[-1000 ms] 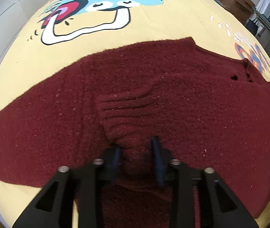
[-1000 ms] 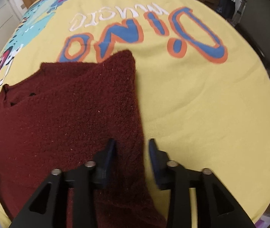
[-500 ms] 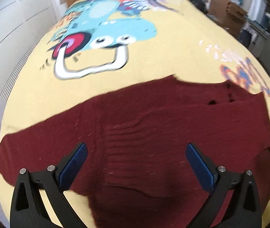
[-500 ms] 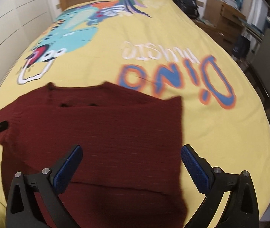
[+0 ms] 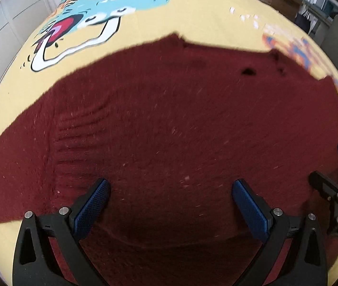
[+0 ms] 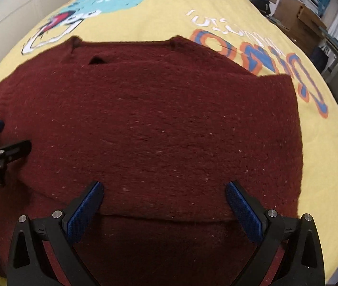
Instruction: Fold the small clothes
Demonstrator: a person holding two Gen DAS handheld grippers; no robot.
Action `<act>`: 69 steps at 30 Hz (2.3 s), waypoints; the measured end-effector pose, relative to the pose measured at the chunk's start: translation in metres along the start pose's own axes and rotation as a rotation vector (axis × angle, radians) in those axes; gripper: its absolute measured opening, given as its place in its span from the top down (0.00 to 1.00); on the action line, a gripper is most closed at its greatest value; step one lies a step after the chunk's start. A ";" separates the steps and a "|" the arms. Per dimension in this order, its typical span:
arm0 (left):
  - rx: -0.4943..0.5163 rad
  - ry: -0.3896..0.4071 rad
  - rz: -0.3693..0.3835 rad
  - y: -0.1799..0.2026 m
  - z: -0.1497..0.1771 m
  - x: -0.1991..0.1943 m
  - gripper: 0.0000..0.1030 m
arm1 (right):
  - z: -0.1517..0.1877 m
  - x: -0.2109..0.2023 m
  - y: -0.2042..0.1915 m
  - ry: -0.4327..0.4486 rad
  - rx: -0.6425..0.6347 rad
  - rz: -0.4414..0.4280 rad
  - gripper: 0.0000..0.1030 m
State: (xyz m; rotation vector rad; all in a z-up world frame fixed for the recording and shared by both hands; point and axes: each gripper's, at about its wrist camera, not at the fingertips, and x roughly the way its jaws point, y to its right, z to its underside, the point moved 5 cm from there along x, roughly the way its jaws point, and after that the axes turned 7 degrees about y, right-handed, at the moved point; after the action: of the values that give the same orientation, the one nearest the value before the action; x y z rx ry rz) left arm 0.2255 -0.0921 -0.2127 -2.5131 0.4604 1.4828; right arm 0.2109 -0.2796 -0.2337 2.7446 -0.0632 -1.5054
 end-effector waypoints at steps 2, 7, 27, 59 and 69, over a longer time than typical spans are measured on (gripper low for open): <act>0.006 0.015 0.004 -0.005 0.003 0.000 0.01 | 0.000 -0.002 0.010 0.014 0.015 0.002 0.00; 0.008 0.016 -0.006 -0.026 0.008 0.000 0.01 | 0.003 -0.002 0.038 0.018 0.077 0.015 0.00; -0.012 0.063 -0.029 -0.028 0.023 -0.007 0.01 | 0.015 -0.006 0.049 0.085 0.132 0.020 0.00; -0.580 0.055 -0.248 -0.286 0.100 -0.108 0.01 | 0.020 -0.131 -0.024 0.210 -0.002 -0.032 0.00; -0.973 0.032 -0.218 -0.396 0.133 -0.089 0.02 | 0.032 -0.120 0.002 0.151 0.032 0.043 0.00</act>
State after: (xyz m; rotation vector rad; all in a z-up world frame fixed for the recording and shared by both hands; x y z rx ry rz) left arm 0.2177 0.3345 -0.1978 -3.0896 -0.7012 1.8606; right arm 0.1193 -0.2763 -0.1500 2.8523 -0.1452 -1.2941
